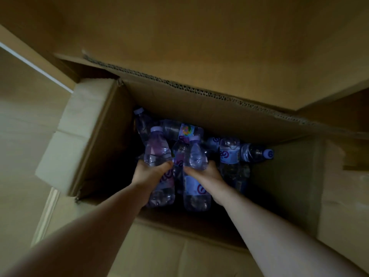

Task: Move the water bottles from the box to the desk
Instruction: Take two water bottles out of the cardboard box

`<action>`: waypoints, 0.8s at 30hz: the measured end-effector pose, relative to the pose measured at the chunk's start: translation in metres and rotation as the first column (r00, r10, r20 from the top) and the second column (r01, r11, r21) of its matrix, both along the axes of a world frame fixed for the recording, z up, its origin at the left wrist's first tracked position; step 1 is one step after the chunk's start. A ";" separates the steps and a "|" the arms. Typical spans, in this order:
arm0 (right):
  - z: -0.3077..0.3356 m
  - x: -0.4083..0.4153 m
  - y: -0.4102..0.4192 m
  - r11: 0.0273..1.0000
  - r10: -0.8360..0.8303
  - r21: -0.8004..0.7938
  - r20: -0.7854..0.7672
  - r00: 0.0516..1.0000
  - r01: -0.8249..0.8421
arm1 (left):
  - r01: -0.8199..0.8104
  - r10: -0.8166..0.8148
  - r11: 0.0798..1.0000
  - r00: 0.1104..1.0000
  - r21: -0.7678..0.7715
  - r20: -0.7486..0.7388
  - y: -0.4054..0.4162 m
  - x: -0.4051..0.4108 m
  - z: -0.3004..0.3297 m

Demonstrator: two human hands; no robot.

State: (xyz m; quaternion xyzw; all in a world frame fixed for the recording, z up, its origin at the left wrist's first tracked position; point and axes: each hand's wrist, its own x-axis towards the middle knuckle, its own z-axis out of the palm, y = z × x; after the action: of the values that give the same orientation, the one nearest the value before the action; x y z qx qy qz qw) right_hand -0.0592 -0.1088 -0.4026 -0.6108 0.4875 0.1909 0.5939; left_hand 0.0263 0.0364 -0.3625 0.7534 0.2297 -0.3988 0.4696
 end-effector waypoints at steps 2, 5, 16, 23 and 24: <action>0.024 0.001 0.003 0.997 0.011 -0.074 -0.010 1.000 -0.012 | -0.012 0.012 1.000 1.000 -0.028 0.019 0.002 -0.001 0.024; 0.062 0.004 0.008 0.986 0.056 -0.155 0.003 0.998 -0.055 | -0.010 0.011 0.999 0.999 -0.031 0.039 0.004 -0.002 0.058; 0.225 0.019 0.045 0.970 0.087 -0.238 0.119 0.989 -0.057 | -0.193 0.196 0.980 0.976 -0.043 0.095 0.045 -0.019 0.206; 0.345 0.036 0.115 0.903 0.378 -0.286 0.172 0.910 -0.321 | -0.471 0.467 0.881 0.855 -0.042 0.224 0.124 -0.045 0.319; 0.363 0.038 0.129 0.893 0.404 -0.298 0.199 0.893 -0.338 | -0.516 0.499 0.857 0.822 -0.015 0.274 0.136 -0.050 0.335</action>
State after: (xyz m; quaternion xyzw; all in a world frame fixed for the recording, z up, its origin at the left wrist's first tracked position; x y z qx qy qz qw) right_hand -0.0216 0.0201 -0.0397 -0.7838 0.3006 0.1568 0.5204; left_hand -0.0237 0.1728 -0.0276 0.7258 0.3679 -0.1465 0.5625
